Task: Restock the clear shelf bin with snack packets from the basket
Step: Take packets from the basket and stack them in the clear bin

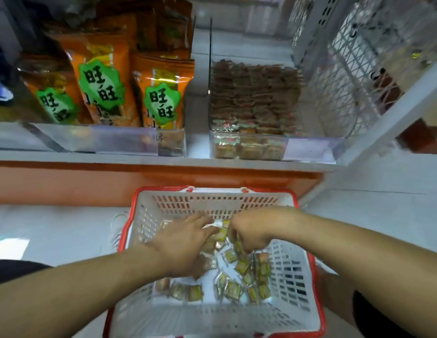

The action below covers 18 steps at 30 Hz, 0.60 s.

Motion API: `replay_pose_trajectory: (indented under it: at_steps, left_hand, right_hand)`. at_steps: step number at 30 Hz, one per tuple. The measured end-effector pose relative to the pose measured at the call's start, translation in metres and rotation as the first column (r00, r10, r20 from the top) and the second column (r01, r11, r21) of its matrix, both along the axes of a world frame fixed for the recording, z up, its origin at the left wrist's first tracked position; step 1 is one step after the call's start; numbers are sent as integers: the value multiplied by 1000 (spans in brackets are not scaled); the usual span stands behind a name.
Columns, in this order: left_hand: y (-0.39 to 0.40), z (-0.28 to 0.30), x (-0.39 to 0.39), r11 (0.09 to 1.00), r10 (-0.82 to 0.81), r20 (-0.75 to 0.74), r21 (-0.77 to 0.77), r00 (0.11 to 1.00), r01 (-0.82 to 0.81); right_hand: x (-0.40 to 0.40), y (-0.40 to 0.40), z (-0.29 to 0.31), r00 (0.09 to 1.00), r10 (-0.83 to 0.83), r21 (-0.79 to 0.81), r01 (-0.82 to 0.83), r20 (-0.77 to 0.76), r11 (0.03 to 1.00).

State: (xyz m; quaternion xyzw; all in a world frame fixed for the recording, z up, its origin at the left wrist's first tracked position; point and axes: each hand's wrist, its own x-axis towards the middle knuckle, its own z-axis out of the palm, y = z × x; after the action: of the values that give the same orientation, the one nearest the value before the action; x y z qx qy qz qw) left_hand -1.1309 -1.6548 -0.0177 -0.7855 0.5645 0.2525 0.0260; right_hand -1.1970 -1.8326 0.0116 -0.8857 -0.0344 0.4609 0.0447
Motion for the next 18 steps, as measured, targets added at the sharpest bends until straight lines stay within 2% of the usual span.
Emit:
replay_pose_trajectory:
  at_steps: [2,4,7,12,18]
  left_hand:
    - [14,-29,4,984,79,-91,164,993,-63]
    - [27,-55,13,963,120,-100,255,988,-91]
    - [40,-88,21,926,164,-102,360,981,-117]
    - [28,-150,12,919,188,-144,374,972,-122]
    - [1,-214,-18,946,130,-182,317,975,-68]
  right_hand:
    - [-11,-4,-75,998,-61,-62,63,30,996]
    - [-29,-12,-135,991,-75,-135,89,108,987]
    - [-55,-20,-194,984,-77,-151,102,162,983]
    - [-71,-14,-244,988,-62,-250,97,145,963]
    - [-69,-4,-263,981,1,-117,23,196,993]
